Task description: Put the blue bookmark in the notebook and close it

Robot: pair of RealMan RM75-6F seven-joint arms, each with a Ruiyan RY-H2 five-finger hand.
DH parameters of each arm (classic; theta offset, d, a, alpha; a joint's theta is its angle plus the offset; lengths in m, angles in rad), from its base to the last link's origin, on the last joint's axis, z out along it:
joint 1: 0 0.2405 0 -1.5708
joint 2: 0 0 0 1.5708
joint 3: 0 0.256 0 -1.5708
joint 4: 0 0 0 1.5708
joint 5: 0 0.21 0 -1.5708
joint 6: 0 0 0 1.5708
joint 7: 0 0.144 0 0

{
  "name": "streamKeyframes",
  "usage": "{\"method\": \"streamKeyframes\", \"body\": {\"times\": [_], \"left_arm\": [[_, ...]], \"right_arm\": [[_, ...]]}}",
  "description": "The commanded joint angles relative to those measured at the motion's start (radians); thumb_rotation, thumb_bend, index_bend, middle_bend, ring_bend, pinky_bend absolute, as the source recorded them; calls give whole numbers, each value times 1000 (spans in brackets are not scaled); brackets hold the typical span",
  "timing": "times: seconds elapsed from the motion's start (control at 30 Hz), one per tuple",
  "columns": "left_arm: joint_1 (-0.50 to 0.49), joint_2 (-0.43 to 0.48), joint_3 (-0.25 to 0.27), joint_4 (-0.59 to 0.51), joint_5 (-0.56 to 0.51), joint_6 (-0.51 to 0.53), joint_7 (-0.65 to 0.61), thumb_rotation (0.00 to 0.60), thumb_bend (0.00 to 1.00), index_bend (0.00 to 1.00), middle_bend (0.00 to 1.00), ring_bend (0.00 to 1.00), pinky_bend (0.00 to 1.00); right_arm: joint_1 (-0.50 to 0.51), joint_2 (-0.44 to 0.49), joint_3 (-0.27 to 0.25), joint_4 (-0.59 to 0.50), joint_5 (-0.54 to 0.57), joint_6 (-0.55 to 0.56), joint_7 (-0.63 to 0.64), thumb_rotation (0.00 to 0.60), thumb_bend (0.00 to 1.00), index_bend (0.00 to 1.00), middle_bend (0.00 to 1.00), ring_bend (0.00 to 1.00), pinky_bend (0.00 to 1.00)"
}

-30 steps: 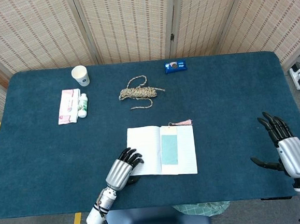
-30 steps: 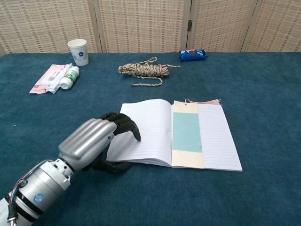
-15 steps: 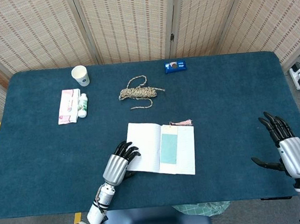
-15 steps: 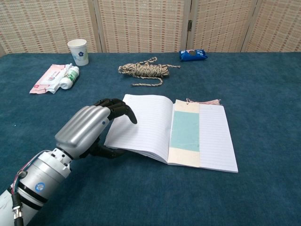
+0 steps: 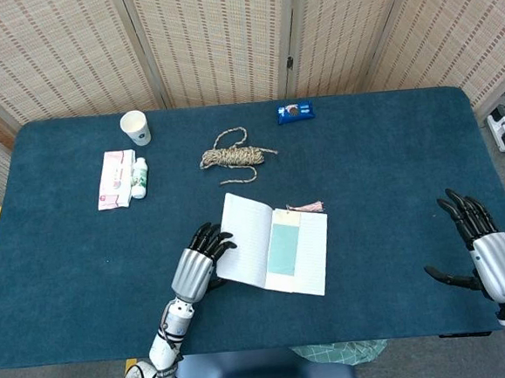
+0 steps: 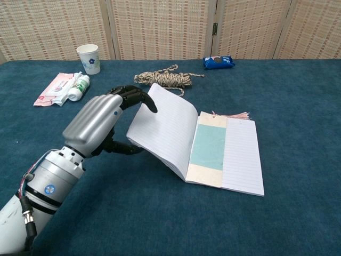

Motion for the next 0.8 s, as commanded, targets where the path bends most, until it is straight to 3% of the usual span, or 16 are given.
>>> {"method": "streamKeyframes", "body": {"times": [0.03,0.47,0.8], "left_arm": [[-18,7,-8,-14,2,16,4,600,295,407,332,187,175],[-58,1,22,-126,32,29,47,600,257,407,326,179,183],[-90,-33,87,-194,94,13,100,600,208,401,321,173,183]], "right_arm": [[-2,2,1,-2,-3,5,1,600,0,0,0,0,28],[-35,29,2,-26,-38,79,33,600,0,0,0,0,27],[-61,61,10,-29,-60,147,98,600,0,0,0,0,27]]}}
